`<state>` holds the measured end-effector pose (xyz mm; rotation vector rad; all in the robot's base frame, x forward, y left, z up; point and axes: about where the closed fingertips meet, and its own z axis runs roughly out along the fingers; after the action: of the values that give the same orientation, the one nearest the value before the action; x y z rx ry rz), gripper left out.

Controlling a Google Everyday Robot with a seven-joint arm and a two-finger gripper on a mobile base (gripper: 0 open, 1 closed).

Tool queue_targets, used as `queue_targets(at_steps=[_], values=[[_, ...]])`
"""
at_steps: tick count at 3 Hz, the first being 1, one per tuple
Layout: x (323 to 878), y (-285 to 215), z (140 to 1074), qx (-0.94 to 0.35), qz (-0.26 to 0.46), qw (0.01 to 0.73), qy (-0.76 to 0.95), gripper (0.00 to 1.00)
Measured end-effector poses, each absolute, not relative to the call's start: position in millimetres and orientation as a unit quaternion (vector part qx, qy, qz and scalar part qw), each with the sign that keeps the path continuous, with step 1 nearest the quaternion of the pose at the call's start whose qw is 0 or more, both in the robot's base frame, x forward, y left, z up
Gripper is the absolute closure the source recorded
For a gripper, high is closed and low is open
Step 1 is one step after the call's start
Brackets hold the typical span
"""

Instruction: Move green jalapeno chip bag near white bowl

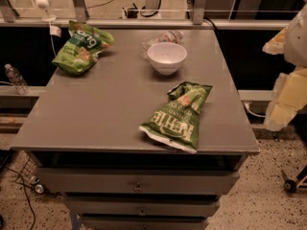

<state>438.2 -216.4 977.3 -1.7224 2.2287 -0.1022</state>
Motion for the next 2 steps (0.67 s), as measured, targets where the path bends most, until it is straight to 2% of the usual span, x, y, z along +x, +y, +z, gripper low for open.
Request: queue_targets(at_steps=[2], values=[[451.0, -202.9, 961.1, -0.615, -0.014, 0.177, 0.769, 0.00]])
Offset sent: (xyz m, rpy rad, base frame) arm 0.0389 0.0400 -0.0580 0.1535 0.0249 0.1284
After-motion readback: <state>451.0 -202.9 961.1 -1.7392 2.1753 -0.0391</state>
